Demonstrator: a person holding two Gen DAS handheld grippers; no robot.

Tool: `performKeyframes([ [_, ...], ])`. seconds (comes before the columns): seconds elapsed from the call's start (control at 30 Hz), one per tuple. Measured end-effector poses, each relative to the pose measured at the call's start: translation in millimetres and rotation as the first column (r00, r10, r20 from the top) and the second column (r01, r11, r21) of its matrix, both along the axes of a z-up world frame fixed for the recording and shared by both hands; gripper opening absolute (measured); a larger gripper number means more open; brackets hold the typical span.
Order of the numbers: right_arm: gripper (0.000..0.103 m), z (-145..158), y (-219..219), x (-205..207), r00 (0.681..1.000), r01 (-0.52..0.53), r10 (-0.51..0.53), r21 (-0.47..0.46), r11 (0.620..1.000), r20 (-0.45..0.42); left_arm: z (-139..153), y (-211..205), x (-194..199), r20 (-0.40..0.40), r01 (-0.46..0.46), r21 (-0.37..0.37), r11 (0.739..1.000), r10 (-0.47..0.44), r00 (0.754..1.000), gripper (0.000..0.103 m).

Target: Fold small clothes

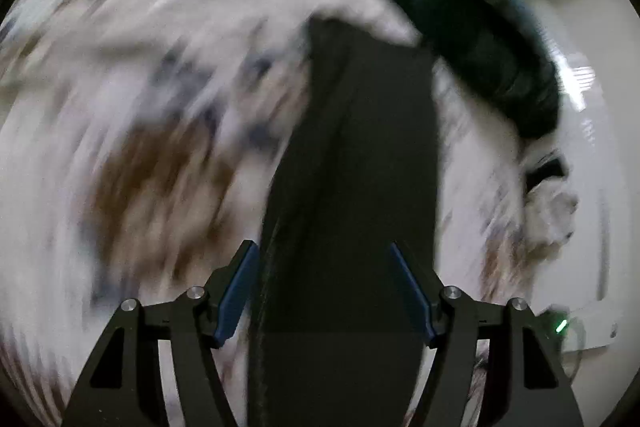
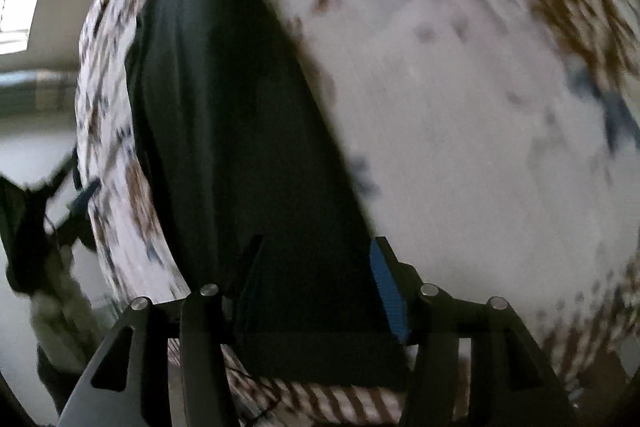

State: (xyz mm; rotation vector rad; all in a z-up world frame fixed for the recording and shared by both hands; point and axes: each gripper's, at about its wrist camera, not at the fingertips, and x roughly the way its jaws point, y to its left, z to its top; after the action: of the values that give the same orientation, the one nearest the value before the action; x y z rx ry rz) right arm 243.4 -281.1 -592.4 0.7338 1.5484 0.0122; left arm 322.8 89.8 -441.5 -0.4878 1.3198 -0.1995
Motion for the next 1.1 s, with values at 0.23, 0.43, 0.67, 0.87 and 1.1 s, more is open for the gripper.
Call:
performKeyframes([
  [0.23,0.057,-51,8,-79,0.991,-0.061,0.067,0.050,0.997,-0.118,-83,-17,-135,-0.253,-0.038,0.013,0.999,0.040,0.967,0.065],
  [0.43,0.057,-77,23,-97,0.993,-0.063,0.071,0.087,0.994,-0.090,-86,-42,-152,-0.165,-0.021,0.100,0.995,0.038,0.986,0.036],
  [0.67,0.015,-76,44,-100,0.997,-0.072,0.076,0.146,0.987,-0.021,-85,-32,-158,-0.118,-0.041,0.018,0.999,0.043,0.992,0.013],
  [0.87,0.030,-98,49,-96,0.996,0.021,0.000,0.243,0.970,-0.086,-93,-31,-165,-0.159,-0.040,-0.056,0.998,0.031,0.987,0.010],
  [1.1,0.012,-48,48,-98,0.997,0.061,-0.072,0.304,0.951,0.027,-39,-29,-166,-0.052,-0.064,-0.109,0.992,0.059,0.997,0.008],
])
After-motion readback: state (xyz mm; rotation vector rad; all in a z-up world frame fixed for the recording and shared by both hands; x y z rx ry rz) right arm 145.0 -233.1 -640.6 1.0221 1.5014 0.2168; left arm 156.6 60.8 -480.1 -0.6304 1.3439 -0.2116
